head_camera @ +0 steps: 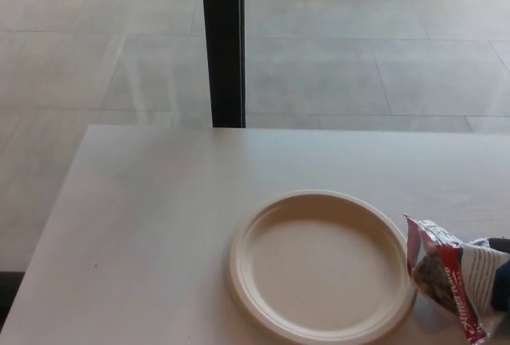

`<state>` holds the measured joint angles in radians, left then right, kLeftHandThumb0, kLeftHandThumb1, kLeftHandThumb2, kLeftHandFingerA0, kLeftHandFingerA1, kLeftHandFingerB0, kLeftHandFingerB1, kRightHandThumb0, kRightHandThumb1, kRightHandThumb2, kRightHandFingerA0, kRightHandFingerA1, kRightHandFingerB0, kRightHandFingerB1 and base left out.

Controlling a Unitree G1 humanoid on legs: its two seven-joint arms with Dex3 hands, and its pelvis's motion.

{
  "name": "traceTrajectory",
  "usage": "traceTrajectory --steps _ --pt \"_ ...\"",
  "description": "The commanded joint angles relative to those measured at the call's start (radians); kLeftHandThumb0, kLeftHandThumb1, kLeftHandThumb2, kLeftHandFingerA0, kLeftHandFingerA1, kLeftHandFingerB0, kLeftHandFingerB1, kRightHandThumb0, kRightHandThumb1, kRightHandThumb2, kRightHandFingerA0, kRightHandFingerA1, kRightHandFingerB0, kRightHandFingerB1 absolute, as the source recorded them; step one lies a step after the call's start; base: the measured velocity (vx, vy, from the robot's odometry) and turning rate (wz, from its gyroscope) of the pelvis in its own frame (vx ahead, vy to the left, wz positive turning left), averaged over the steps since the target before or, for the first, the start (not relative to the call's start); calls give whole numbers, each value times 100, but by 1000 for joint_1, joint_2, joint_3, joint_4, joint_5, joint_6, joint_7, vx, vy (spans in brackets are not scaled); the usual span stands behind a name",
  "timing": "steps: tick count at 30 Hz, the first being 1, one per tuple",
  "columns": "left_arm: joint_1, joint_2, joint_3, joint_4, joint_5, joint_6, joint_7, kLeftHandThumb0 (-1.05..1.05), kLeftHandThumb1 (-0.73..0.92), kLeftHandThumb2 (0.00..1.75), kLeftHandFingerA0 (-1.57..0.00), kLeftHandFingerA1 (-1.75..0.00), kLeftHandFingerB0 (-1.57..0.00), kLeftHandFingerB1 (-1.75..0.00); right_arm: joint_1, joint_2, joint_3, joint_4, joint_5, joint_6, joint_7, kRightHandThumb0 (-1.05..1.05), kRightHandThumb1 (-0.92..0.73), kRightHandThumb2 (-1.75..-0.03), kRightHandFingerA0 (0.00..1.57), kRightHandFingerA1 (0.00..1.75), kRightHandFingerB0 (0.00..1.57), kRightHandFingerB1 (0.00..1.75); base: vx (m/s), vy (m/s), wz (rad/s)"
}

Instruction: The robot uses its right hand to pick up a bag of sunflower seeds kept in the middle of the desk and tilts it over a plate kept next to it to pour out a few seeds and then puts the bag of seeds back on the desk

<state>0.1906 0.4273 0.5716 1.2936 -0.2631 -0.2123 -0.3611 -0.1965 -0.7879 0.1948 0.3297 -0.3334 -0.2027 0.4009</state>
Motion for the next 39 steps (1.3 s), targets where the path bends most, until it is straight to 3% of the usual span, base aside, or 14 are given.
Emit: traceTrajectory --steps 1,2,4,5,7,8,11,12,15,18,21,32,37,39 --pt "7 10 -3 0 -8 -15 12 -82 70 64 -53 -50 -36 -34 -30 -15 30 38 -98 -37 -39 -67 -38 -82 0 21 0 19 0 0 0" --pt "6 12 -6 3 -3 -12 20 -86 63 99 -48 -57 -32 -47 -37 -10 37 34 -109 -42 -47 -68 -40 -81 1 20 0 14 0 0 0" --pt "8 11 -6 -1 -5 -15 21 -78 73 62 -54 -50 -39 -36 -48 0 47 38 -119 -50 -57 -68 -40 -79 1 19 0 14 0 0 0" --pt "6 11 -7 -1 -6 -16 19 -83 62 99 -47 -58 -32 -48 -48 2 48 30 -121 -49 -63 -67 -39 -78 1 21 0 13 0 0 0" --pt "6 10 -9 -2 -4 -20 20 -78 74 62 -53 -49 -39 -34 -47 11 47 28 -126 -57 -82 -65 -37 -77 1 27 0 14 0 0 0" --pt "6 9 -10 -1 -3 -18 23 -82 61 99 -47 -58 -30 -47 -48 15 48 28 -131 -66 -93 -61 -36 -76 1 31 0 16 0 0 0" --pt "8 4 -3 -2 -12 -21 25 -77 73 62 -51 -48 -39 -34 -44 48 52 57 -156 -131 -181 -51 -29 -72 2 52 0 24 0 0 0" --pt "11 3 -3 -3 -11 -29 22 -81 61 100 -47 -60 -29 -47 -42 54 52 59 -160 -135 -193 -49 -49 -55 7 47 0 27 0 0 0" --pt "14 -2 -3 -7 -12 -38 27 -78 75 63 -50 -52 -41 -36 -37 71 45 74 -175 -161 -242 -49 -44 -68 10 51 6 22 0 0 0" --pt "8 0 -3 2 -10 -28 40 -75 61 100 -41 -57 -30 -49 -29 105 41 119 -203 -205 -356 -43 -48 -56 23 55 9 28 0 0 0" --pt "11 -3 7 3 -21 -26 31 -74 76 63 -48 -48 -38 -35 -26 116 44 128 -223 -198 -392 -44 -50 -56 27 55 10 30 0 0 0" --pt "22 -21 7 -5 -17 -52 52 -75 78 63 -47 -53 -35 -36 19 304 -7 235 -250 -154 -756 -48 -44 -77 95 78 26 50 0 0 0" --pt "21 -25 3 -3 -13 -53 47 -74 62 100 -43 -61 -30 -50 24 336 13 276 -291 -137 -849 -42 -58 -57 107 86 29 48 0 0 0" --pt "24 -27 3 -6 -14 -59 39 -75 77 63 -49 -51 -38 -36 34 345 14 281 -283 -126 -836 -40 -57 -57 108 96 30 45 0 0 0"
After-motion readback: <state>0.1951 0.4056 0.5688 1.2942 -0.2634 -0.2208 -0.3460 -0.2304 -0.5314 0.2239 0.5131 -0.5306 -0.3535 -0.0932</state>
